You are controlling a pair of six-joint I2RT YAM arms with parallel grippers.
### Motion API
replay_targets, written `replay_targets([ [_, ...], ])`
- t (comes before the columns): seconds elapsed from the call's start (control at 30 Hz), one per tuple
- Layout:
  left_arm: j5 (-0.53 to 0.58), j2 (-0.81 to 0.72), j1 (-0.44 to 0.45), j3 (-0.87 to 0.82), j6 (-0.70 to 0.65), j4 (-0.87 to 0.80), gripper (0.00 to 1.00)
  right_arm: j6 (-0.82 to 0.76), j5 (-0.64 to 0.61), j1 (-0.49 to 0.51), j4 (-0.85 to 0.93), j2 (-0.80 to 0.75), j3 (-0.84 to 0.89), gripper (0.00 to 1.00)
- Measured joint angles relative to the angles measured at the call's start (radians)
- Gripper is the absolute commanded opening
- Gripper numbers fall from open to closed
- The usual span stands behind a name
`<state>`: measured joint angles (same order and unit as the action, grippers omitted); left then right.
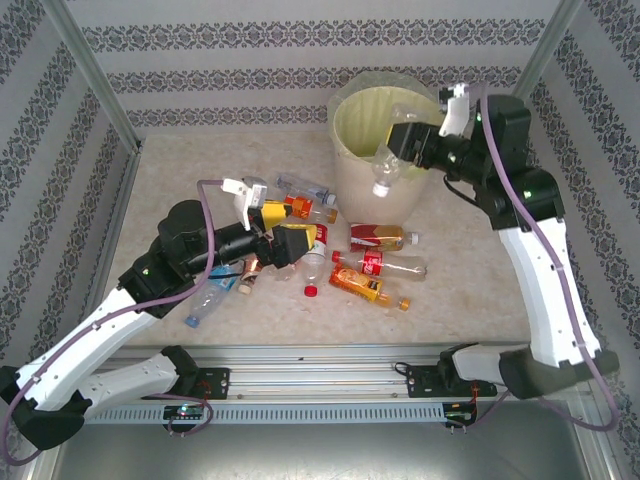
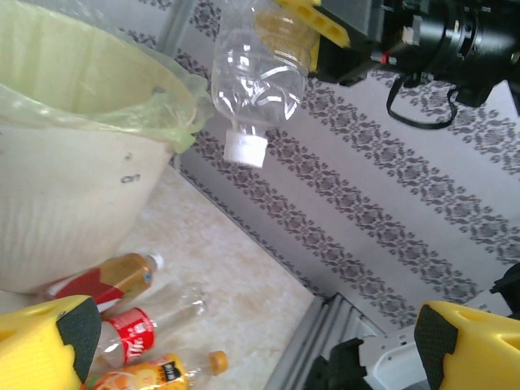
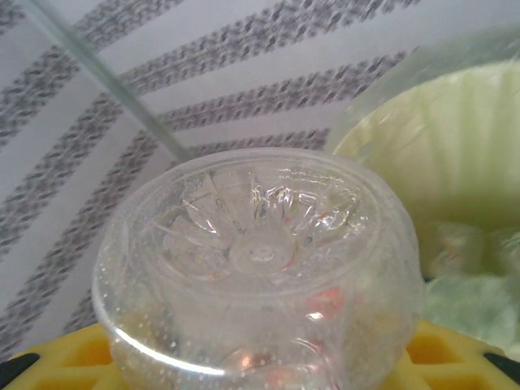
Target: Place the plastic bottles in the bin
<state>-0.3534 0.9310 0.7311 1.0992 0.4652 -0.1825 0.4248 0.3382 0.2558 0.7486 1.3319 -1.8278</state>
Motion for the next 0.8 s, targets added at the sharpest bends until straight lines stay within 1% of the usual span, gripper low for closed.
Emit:
replay_targets([
  [0.23, 0.065, 0.000, 0.000, 0.031, -0.055, -0.076, 1.00, -0.045, -0.122, -0.045, 0.062, 0.228, -0.247, 0.50],
  [0.47, 0.097, 0.002, 0.000, 0.031, -0.073, -0.122, 1.00, -0.085, -0.257, -0.058, 0.169, 0.468, -0.491, 0.50],
  [0.63, 0.105, 0.008, 0.000, 0.033, -0.074, -0.144, 1.00, -0.117, -0.321, -0.061, 0.238, 0.584, -0.584, 0.50],
  [0.8, 0.105, 0.011, 0.000, 0.033, -0.074, -0.155, 1.00, -0.135, -0.342, -0.069, 0.295, 0.647, -0.593, 0.52],
])
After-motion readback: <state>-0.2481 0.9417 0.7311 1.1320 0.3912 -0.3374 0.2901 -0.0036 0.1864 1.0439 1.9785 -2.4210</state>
